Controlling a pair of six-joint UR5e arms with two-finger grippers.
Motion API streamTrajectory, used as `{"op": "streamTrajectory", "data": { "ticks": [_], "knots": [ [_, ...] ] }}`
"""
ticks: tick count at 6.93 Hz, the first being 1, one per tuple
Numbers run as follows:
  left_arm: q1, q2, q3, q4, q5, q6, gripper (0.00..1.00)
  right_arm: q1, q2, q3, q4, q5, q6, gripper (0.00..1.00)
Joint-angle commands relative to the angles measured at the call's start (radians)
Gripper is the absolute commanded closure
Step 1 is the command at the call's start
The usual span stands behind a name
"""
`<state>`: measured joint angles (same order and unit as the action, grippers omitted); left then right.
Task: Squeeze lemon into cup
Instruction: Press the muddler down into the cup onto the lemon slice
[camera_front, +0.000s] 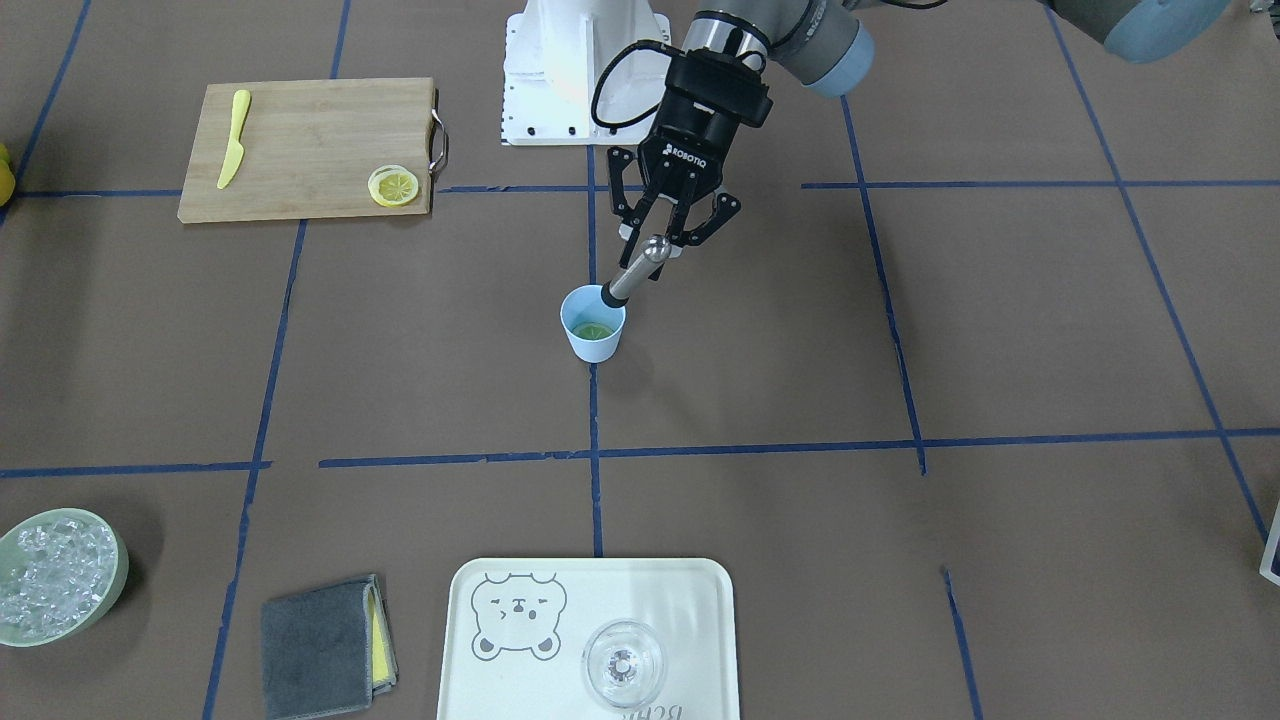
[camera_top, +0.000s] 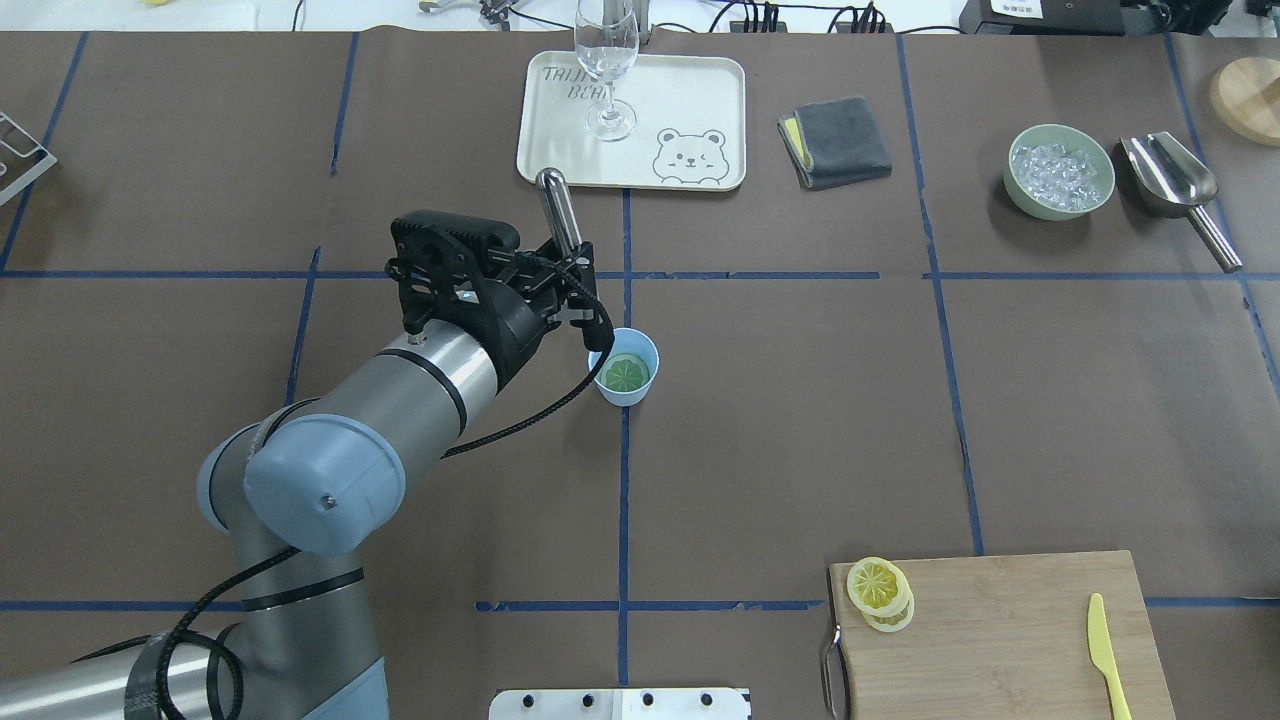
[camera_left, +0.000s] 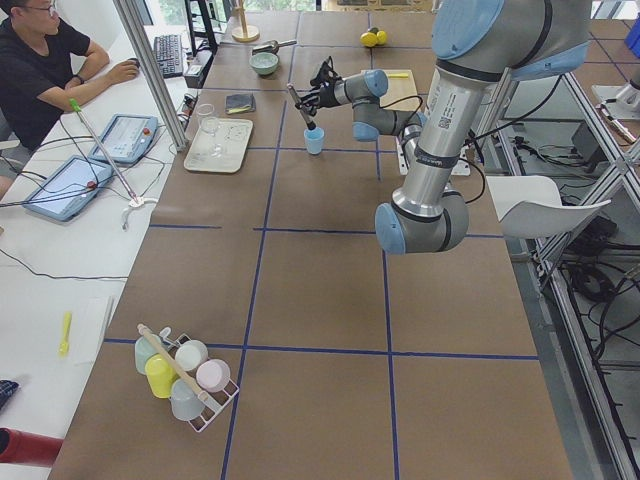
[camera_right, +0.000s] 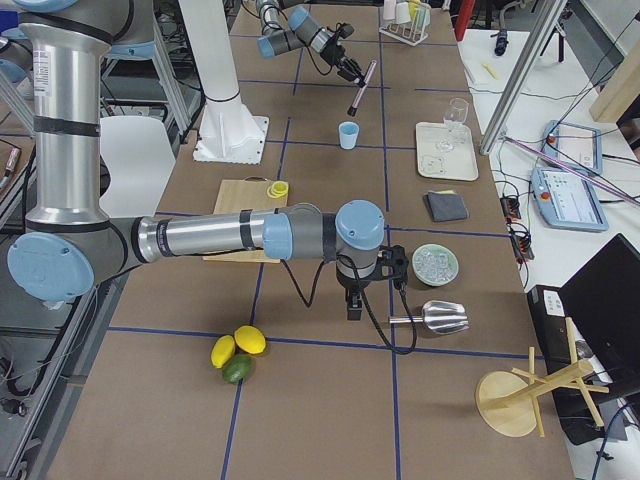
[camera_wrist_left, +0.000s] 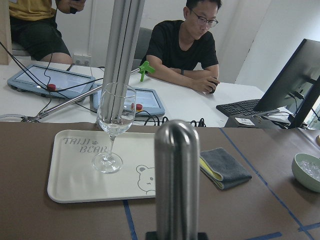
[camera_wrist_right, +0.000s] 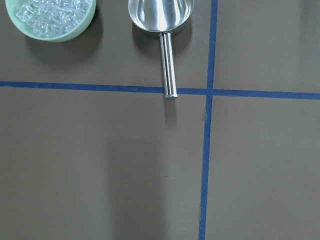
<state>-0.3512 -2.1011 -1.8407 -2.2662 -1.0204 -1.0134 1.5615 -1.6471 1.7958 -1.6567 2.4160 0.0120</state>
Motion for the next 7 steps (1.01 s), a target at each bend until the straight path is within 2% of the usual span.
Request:
{"op": "streamTrajectory", "data": {
  "ticks": [1, 3, 5, 7],
  "knots": [
    [0.012, -0.034, 0.049, -0.001, 0.003, -0.002, 1.0, -0.001, 0.001, 0.001, 0.002, 0.0, 0.0, 0.0],
    [0.023, -0.039, 0.072, -0.004, 0.006, -0.004, 1.0, 0.0, 0.0, 0.002, 0.0, 0.0, 0.0, 0.0],
    [0.037, -0.048, 0.144, -0.068, 0.008, -0.002, 1.0, -0.001, 0.0, 0.005, 0.0, 0.0, 0.0, 0.0],
    [0.055, -0.048, 0.182, -0.076, 0.013, -0.002, 1.0, 0.0, 0.0, 0.01, -0.005, 0.0, 0.0, 0.0]
  ]
}}
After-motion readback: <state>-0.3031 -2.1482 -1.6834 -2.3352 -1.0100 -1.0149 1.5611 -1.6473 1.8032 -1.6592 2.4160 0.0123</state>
